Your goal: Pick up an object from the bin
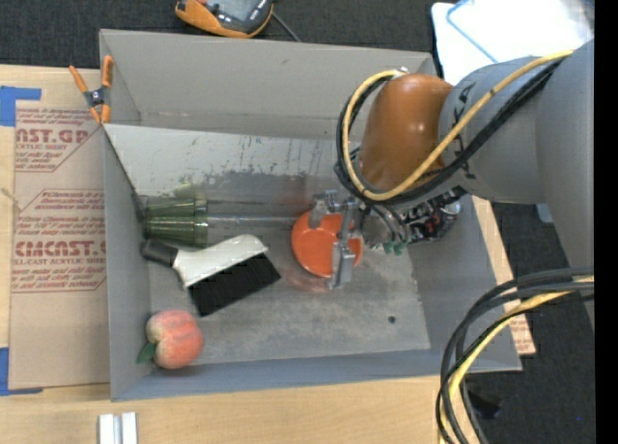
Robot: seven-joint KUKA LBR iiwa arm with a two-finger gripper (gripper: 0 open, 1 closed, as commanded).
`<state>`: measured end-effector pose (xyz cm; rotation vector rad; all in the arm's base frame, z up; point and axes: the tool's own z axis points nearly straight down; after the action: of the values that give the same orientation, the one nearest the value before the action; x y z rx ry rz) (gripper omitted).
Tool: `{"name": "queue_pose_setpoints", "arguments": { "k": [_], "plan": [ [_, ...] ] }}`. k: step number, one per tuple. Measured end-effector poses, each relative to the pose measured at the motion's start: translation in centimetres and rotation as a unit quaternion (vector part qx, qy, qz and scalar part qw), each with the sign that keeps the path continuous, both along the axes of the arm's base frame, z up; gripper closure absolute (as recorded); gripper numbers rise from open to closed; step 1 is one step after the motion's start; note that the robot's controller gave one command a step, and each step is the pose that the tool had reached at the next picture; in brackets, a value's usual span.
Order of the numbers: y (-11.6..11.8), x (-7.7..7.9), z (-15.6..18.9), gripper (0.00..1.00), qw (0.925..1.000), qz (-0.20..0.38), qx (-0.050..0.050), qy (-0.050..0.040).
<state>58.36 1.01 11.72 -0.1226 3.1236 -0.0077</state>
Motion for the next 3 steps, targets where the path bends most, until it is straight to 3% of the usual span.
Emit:
{"name": "queue_pose_setpoints", "arguments": {
  "k": [1, 2, 3],
  "plan": [
    [-1.4, 0.4, -4.3, 0.00, 0.9985, -0.055, 0.003, 0.0065],
    [-2.4, -1.1, -4.7, 0.00, 0.9996, -0.029, 0.001, -0.0024],
    [-1.4, 0.2, -4.4, 1.00, 0.9987, -0.051, 0.003, 0.0065]
  ]
}}
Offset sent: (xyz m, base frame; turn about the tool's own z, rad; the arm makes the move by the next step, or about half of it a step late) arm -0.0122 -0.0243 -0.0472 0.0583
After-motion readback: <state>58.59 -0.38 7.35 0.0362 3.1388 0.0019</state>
